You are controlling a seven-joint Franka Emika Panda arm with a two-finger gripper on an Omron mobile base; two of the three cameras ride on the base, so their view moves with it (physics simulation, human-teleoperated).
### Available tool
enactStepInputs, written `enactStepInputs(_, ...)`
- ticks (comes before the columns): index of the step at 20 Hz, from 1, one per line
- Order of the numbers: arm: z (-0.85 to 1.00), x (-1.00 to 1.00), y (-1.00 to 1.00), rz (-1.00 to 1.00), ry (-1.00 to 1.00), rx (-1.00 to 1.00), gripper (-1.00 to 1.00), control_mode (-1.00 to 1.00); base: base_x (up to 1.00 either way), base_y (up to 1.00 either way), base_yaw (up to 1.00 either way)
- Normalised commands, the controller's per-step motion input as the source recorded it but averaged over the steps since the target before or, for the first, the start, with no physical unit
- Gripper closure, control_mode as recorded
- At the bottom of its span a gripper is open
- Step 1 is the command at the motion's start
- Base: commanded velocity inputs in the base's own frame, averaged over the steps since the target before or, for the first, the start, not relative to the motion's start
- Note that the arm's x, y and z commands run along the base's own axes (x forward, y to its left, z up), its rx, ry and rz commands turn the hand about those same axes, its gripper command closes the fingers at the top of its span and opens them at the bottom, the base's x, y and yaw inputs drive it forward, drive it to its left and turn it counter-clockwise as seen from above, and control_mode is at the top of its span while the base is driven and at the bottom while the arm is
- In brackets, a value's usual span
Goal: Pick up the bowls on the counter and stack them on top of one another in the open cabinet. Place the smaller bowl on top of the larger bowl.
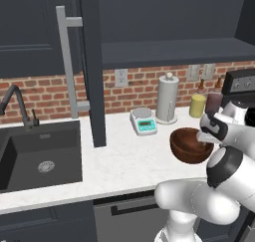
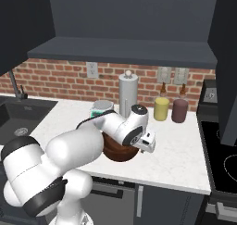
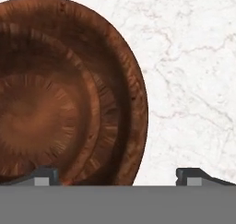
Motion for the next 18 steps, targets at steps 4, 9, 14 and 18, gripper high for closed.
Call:
enactStepInputs(4,-0.32,0.05,0.0,0.0,0.0,-0.01,1.0,-1.0,0.0,0.0,0.0)
enactStepInputs(9,-0.21,0.11,0.0,0.0,-0.01,-0.04,1.0,-1.0,0.0,0.0,0.0)
enactStepInputs(14,-0.09,0.0,0.0,0.0,-0.03,-0.02,1.0,-1.0,0.0,0.0,0.0)
enactStepInputs(18,0.53,-0.23,0.0,-0.07,-0.23,0.0,1.0,-1.0,0.0,0.0,0.0)
